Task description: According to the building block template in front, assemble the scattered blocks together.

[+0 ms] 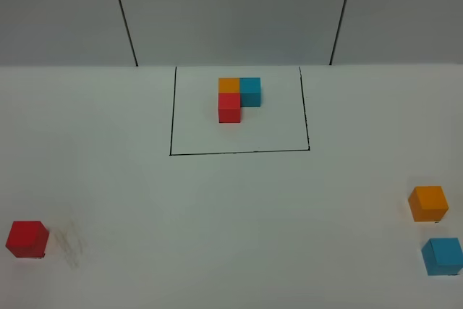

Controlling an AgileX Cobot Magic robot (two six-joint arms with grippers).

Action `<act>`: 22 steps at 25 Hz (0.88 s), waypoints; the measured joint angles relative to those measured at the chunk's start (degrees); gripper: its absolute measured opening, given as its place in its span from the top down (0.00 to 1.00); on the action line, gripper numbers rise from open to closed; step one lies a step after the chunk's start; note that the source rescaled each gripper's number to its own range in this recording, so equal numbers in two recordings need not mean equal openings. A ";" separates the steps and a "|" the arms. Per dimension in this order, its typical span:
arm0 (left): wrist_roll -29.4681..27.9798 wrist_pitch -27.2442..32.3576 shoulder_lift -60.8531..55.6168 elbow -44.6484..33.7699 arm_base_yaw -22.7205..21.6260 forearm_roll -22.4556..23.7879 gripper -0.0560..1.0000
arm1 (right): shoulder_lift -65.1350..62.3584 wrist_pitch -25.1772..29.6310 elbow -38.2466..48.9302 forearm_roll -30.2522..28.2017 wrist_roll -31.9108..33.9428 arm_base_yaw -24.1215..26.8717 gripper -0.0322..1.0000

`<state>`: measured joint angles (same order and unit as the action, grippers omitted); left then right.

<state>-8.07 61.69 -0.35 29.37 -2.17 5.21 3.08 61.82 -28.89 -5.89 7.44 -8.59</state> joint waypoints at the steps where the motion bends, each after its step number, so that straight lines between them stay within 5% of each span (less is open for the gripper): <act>1: 0.00 0.00 0.00 0.00 0.00 0.00 0.02 | 0.00 0.00 0.00 0.00 0.00 0.00 0.46; 22: 0.00 0.00 0.00 0.00 0.00 0.00 0.02 | 0.00 0.00 0.00 0.00 0.00 0.00 0.46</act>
<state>-8.07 61.69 -0.35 29.37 -2.17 5.21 3.08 61.82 -28.89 -5.89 7.44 -8.59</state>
